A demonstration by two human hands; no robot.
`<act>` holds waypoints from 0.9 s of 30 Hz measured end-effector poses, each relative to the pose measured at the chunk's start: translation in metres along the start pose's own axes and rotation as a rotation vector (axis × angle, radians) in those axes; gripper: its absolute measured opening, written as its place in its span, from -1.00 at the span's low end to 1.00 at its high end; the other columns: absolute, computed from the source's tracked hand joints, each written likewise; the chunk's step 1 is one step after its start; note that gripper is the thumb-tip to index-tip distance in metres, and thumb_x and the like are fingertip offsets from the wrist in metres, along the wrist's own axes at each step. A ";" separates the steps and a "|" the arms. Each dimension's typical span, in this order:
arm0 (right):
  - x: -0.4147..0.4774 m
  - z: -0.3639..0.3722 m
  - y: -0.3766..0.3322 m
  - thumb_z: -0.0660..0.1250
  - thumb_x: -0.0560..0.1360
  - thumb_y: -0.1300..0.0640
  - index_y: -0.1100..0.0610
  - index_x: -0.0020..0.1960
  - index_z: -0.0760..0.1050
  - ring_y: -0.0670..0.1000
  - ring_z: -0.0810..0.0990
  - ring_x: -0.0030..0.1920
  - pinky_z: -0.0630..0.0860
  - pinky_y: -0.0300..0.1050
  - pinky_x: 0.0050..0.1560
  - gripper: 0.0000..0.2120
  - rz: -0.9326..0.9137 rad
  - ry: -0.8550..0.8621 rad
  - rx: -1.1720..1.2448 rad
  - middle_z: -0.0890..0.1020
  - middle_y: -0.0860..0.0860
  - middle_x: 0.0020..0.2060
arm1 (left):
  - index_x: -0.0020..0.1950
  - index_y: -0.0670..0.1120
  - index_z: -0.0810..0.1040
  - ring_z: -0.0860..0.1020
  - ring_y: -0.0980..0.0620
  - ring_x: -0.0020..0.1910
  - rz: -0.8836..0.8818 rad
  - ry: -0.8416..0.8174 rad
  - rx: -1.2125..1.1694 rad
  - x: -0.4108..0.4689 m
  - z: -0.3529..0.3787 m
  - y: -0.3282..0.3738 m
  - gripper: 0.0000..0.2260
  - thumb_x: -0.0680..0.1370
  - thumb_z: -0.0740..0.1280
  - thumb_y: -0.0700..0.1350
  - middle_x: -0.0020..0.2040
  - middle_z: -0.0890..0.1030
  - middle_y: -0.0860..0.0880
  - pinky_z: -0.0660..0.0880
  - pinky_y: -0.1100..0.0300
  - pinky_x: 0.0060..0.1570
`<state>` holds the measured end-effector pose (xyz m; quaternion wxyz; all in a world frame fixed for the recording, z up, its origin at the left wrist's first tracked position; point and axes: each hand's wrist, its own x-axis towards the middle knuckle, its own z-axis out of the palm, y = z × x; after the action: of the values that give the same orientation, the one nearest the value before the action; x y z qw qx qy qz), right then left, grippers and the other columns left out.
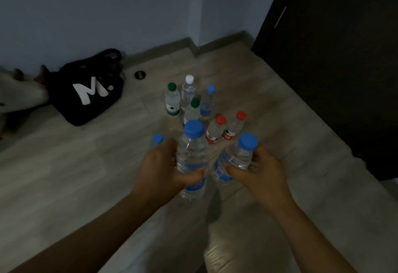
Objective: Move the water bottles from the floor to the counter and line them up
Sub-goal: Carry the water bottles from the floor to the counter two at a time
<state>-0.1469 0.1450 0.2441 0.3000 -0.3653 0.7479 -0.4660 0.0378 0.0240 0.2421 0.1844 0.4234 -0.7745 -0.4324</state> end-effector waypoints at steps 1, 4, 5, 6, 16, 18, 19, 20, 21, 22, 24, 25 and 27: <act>-0.004 -0.008 -0.025 0.55 0.30 0.21 -0.16 -0.05 0.52 -0.23 0.67 -0.12 0.55 -0.39 -0.17 -0.62 -0.013 0.002 0.003 0.68 -0.29 -0.14 | -0.08 -0.02 0.53 0.60 0.18 -0.28 0.006 0.016 0.010 -0.003 -0.017 0.021 -0.58 0.23 0.48 0.21 -0.27 0.62 0.07 0.57 0.18 -0.29; -0.014 -0.035 -0.108 0.56 0.30 0.26 -0.15 -0.05 0.51 -0.27 0.65 -0.13 0.50 -0.47 -0.19 -0.58 -0.057 0.010 -0.003 0.66 -0.34 -0.16 | -0.14 -0.04 0.51 0.56 0.17 -0.33 0.032 0.065 0.033 -0.011 -0.072 0.088 -0.58 0.24 0.49 0.22 -0.34 0.57 0.07 0.52 0.24 -0.37; -0.017 -0.044 -0.137 0.56 0.31 0.27 -0.15 -0.06 0.50 -0.29 0.64 -0.14 0.49 -0.49 -0.20 -0.58 -0.077 0.008 -0.010 0.65 -0.36 -0.17 | -0.16 -0.05 0.50 0.55 0.18 -0.32 0.042 0.082 0.032 -0.014 -0.091 0.110 -0.58 0.24 0.49 0.23 -0.36 0.55 0.08 0.50 0.27 -0.38; -0.021 -0.053 -0.167 0.56 0.31 0.28 -0.15 -0.06 0.49 -0.29 0.64 -0.14 0.48 -0.50 -0.21 -0.58 -0.093 0.005 -0.015 0.65 -0.36 -0.17 | -0.16 -0.06 0.50 0.55 0.19 -0.32 0.049 0.096 0.031 -0.018 -0.111 0.133 -0.57 0.24 0.49 0.23 -0.36 0.55 0.08 0.49 0.29 -0.38; -0.056 -0.139 -0.473 0.53 0.29 0.16 -0.23 0.00 0.44 -0.41 0.58 -0.07 0.45 -0.56 -0.20 -0.56 -0.277 0.023 0.071 0.59 -0.49 -0.13 | -0.16 0.04 0.48 0.57 0.25 -0.32 0.064 0.288 0.016 -0.053 -0.305 0.376 -0.59 0.20 0.50 0.25 -0.30 0.61 0.10 0.49 0.30 -0.34; -0.064 -0.155 -0.527 0.51 0.29 0.14 -0.23 -0.04 0.45 -0.43 0.57 -0.09 0.43 -0.58 -0.22 -0.60 -0.337 0.022 0.101 0.58 -0.50 -0.14 | -0.20 0.04 0.46 0.57 0.24 -0.35 0.089 0.327 0.024 -0.061 -0.339 0.415 -0.60 0.17 0.50 0.23 -0.34 0.61 0.11 0.43 0.36 -0.38; -0.068 -0.162 -0.552 0.50 0.30 0.15 -0.23 -0.06 0.46 -0.41 0.58 -0.10 0.43 -0.57 -0.22 -0.62 -0.373 0.024 0.110 0.59 -0.48 -0.14 | -0.23 0.03 0.44 0.56 0.25 -0.37 0.089 0.352 0.006 -0.066 -0.356 0.435 -0.60 0.16 0.50 0.22 -0.35 0.60 0.12 0.40 0.39 -0.43; -0.072 -0.171 -0.576 0.51 0.31 0.15 -0.22 -0.06 0.46 -0.39 0.59 -0.10 0.45 -0.56 -0.20 -0.63 -0.406 0.026 0.110 0.60 -0.46 -0.14 | -0.23 0.02 0.44 0.56 0.26 -0.38 0.094 0.377 -0.023 -0.072 -0.371 0.453 -0.59 0.16 0.51 0.21 -0.34 0.61 0.14 0.40 0.41 -0.46; -0.076 -0.179 -0.598 0.51 0.32 0.13 -0.22 -0.05 0.47 -0.35 0.61 -0.10 0.47 -0.53 -0.18 -0.64 -0.437 0.030 0.114 0.61 -0.44 -0.14 | -0.24 0.00 0.44 0.54 0.28 -0.39 0.111 0.404 -0.045 -0.077 -0.384 0.470 -0.58 0.16 0.51 0.21 -0.32 0.60 0.16 0.39 0.43 -0.47; -0.079 -0.188 -0.618 0.51 0.32 0.11 -0.20 -0.04 0.48 -0.31 0.62 -0.09 0.49 -0.49 -0.15 -0.66 -0.464 0.033 0.130 0.62 -0.41 -0.14 | -0.24 -0.02 0.43 0.53 0.27 -0.40 0.136 0.433 -0.053 -0.082 -0.397 0.486 -0.57 0.16 0.51 0.21 -0.32 0.60 0.14 0.39 0.44 -0.47; -0.084 -0.204 -0.653 0.52 0.30 0.06 -0.17 -0.02 0.51 -0.24 0.65 -0.07 0.54 -0.41 -0.11 -0.68 -0.524 0.038 0.177 0.66 -0.33 -0.11 | -0.22 -0.07 0.42 0.55 0.18 -0.39 0.171 0.488 -0.051 -0.093 -0.417 0.516 -0.55 0.17 0.52 0.19 -0.33 0.61 0.04 0.43 0.37 -0.46; -0.085 -0.211 -0.668 0.52 0.31 0.05 -0.14 0.00 0.53 -0.21 0.66 -0.07 0.55 -0.38 -0.10 -0.69 -0.561 0.030 0.196 0.67 -0.29 -0.10 | -0.20 -0.09 0.43 0.57 0.12 -0.36 0.187 0.517 -0.050 -0.098 -0.426 0.530 -0.54 0.18 0.53 0.17 -0.32 0.62 0.00 0.46 0.32 -0.42; -0.086 -0.225 -0.695 0.54 0.31 0.05 -0.08 0.02 0.57 -0.16 0.68 -0.07 0.57 -0.33 -0.10 -0.68 -0.627 0.011 0.239 0.70 -0.19 -0.09 | -0.16 -0.13 0.46 0.58 0.08 -0.33 0.203 0.577 -0.050 -0.110 -0.441 0.556 -0.51 0.18 0.56 0.16 -0.30 0.63 -0.03 0.49 0.29 -0.36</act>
<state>-0.0913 0.1160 0.9774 0.1787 -0.5372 0.5409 -0.6220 0.1123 0.0358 0.9561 0.4492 0.4443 -0.7178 -0.2925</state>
